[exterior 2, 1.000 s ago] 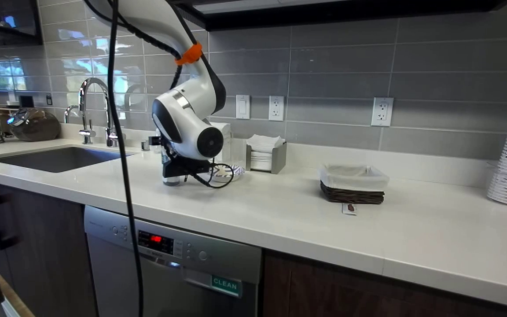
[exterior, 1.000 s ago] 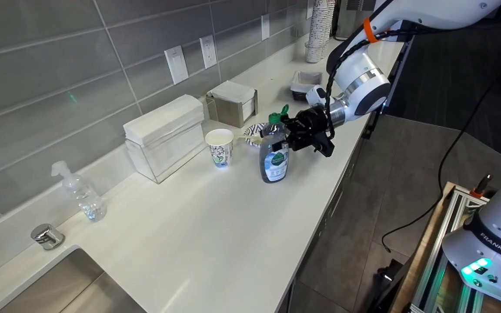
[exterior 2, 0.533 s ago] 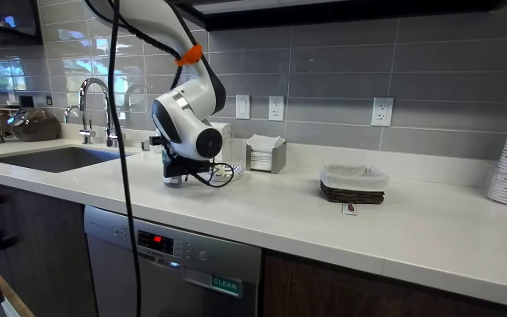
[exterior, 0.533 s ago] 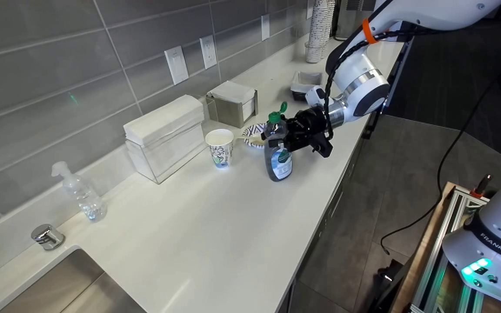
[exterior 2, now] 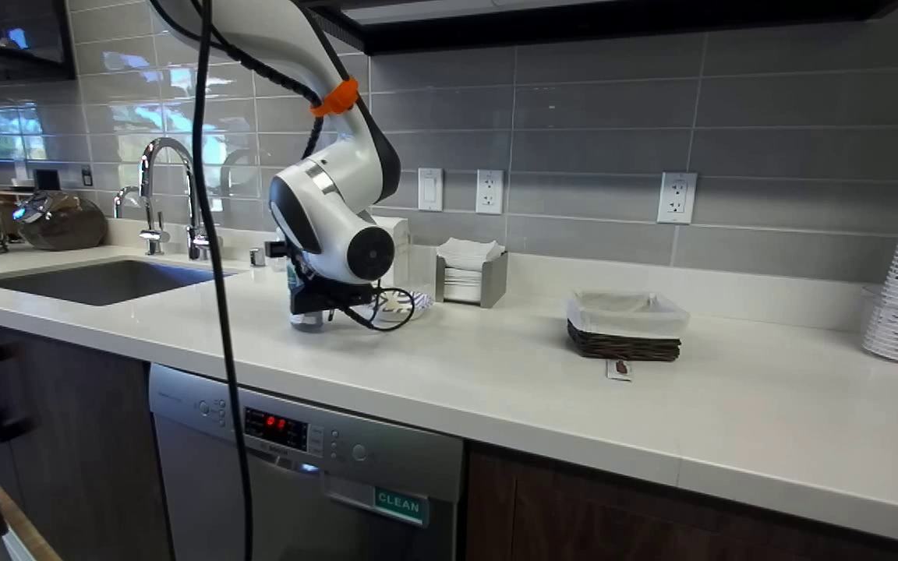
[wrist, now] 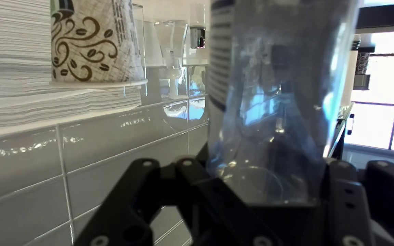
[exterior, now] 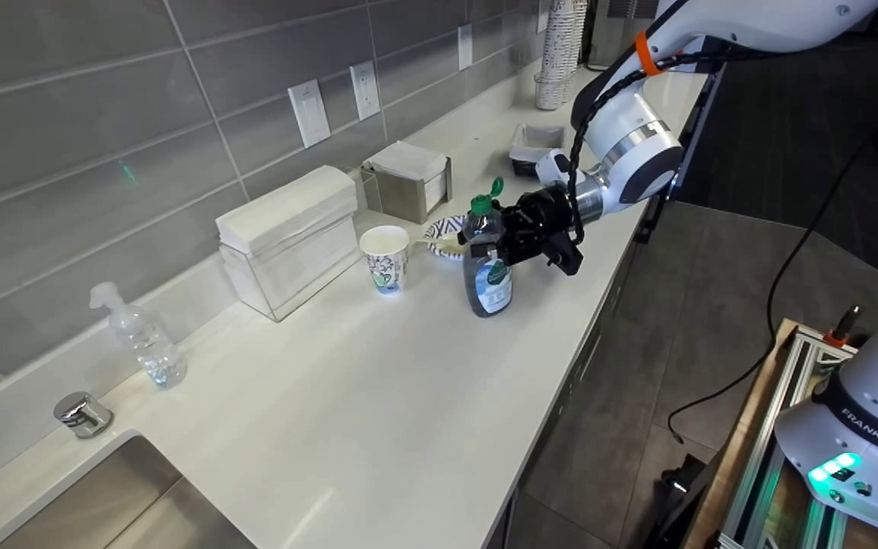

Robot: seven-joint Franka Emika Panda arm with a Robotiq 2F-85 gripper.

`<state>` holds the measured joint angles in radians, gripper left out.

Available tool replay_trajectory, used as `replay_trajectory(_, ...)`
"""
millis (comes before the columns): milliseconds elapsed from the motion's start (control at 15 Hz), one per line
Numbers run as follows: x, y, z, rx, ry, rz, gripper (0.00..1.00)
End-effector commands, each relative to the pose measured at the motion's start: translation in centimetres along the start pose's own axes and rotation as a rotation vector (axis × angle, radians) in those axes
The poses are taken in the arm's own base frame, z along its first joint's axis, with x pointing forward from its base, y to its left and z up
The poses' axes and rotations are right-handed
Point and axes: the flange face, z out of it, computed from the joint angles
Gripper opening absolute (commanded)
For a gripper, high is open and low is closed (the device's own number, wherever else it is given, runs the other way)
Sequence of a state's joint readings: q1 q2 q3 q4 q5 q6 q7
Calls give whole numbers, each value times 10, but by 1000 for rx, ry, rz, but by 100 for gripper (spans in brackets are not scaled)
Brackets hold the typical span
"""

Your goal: Pour some contents from the bottle into the cup

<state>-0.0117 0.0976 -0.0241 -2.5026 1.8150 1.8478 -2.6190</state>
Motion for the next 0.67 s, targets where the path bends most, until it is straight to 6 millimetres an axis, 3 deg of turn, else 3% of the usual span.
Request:
replay_trajectory(0,8,0,2,15,41,-82,19)
replay_trajectory(333,16,7,13,31,102,-140,22)
replay_trajectory(400,14,7,14,28,104,-135,51)
replay_trajectory(467,13,8,13,16,89,-122,70)
replay_trajectory(600,13,8,12,14,79,-99,84)
